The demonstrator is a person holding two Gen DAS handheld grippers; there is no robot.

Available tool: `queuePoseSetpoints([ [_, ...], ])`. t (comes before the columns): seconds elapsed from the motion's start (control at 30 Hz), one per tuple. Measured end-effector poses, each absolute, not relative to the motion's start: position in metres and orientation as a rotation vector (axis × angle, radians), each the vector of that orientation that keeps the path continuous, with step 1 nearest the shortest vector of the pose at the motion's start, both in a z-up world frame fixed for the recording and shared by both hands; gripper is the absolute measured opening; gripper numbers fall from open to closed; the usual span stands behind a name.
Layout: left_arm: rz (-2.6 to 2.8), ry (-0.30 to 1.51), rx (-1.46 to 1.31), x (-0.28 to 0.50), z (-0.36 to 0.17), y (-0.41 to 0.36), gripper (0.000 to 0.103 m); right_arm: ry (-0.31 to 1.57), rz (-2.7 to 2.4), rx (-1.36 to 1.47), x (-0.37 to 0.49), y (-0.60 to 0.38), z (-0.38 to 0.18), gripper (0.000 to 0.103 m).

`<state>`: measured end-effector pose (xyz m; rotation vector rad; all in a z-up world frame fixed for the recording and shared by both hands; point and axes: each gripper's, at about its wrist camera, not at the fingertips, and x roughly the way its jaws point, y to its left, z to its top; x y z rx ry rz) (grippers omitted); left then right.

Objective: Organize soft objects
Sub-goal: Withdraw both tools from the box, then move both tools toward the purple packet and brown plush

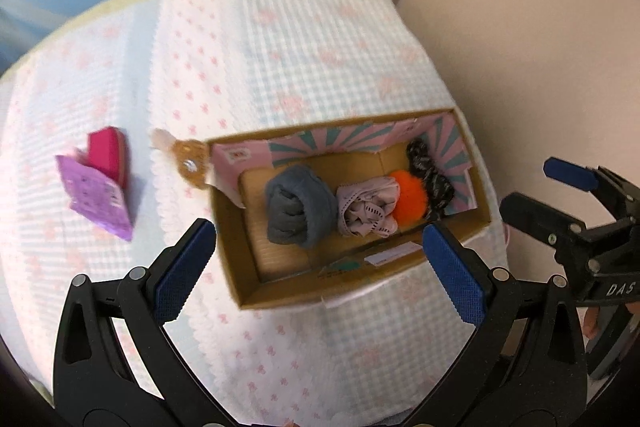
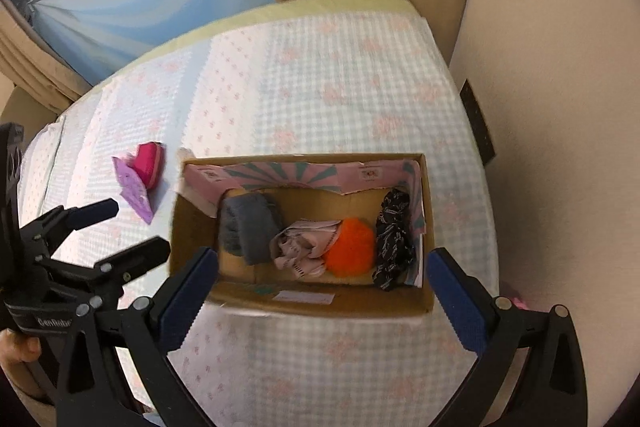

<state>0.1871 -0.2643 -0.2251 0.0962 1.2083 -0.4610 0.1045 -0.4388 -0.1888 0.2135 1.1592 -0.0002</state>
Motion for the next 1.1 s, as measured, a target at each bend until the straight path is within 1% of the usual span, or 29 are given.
queuePoseSetpoints([
  [0.47,-0.372,0.972,0.034,0.115,-0.100,-0.168,0.103,0.961,-0.067,0.149,0.033,-0.368,-0.068,0.103],
  [0.67,-0.305,0.860,0.004,0.088,-0.060,-0.134,0.103,0.870,-0.072,0.142,0.007,-0.342,-0.033,0.103],
  [0.83,-0.215,0.834,-0.090,0.077,-0.052,-0.093,0.103,0.812,-0.030,0.108,0.006,-0.323,-0.022,0.103],
  [1.1,-0.047,0.879,-0.249,0.075,-0.080,-0.032,0.103,0.810,0.138,0.073,0.043,-0.297,-0.046,0.103],
])
